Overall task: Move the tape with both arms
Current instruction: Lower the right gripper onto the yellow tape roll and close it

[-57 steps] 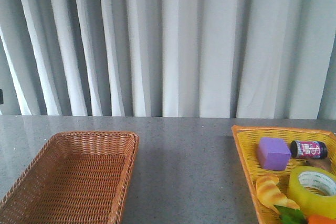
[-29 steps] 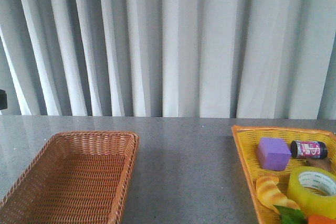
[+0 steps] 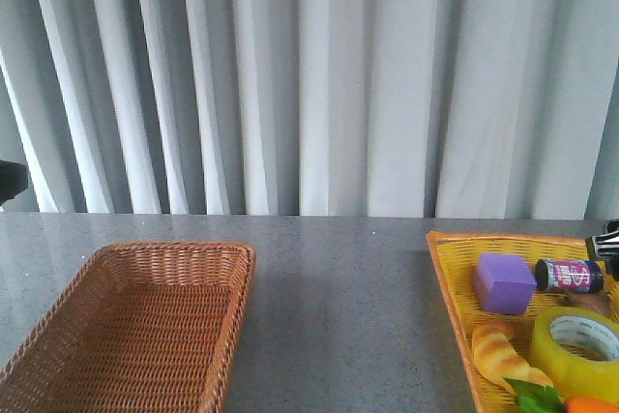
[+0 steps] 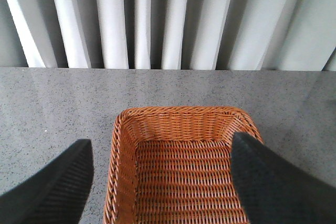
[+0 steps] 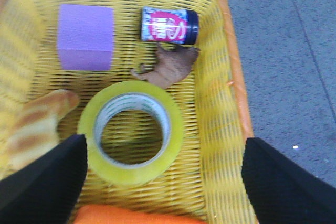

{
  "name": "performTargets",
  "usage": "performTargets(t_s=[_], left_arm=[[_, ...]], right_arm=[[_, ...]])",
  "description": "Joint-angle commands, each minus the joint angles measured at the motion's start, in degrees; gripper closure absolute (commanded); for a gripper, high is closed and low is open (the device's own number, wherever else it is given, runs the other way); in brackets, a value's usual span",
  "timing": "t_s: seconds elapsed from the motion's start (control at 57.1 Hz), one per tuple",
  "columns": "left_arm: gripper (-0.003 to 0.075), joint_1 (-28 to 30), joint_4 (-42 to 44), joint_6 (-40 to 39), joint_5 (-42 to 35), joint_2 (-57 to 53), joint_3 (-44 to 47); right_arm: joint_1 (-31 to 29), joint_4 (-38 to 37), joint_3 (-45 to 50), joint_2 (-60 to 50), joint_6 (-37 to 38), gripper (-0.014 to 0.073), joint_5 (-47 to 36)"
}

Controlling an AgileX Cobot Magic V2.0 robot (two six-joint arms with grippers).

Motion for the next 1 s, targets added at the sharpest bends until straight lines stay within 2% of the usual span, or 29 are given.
performTargets(t_s=[0.0,0.14,0.333,0.56,0.981], left_arm=[[0.0185,-0.02,-1.06,-0.45,-2.0,-1.01,-2.04],[0.0185,-0.02,-0.89,-0.45,0.31,0.24,-1.98],[0.0185,-0.02,-0.89,-0.34,0.71,1.68,-1.94],[0.0185,-0.02,-0.89,-0.34,-0.18,3.86,-1.94],[0.0185,-0.02,-0.95,-0.34,-2.02,5.58,-1.94]], right_arm=[[-0.28,-2.44,-5.56,2.39,-0.52,0.0015,-0.55],[-0.51,-4.72,-6.22,8.71,-0.47,0.0015,-1.65],[-5.43,-3.13,-6.22,14.87,2.26,0.0015,-3.38],[-7.45,1.94,-6.73,17.69,-4.19,0.0015,-4.91],[-7.45,6.48,-8.41,21.4,-7.66,0.0015,-4.76]])
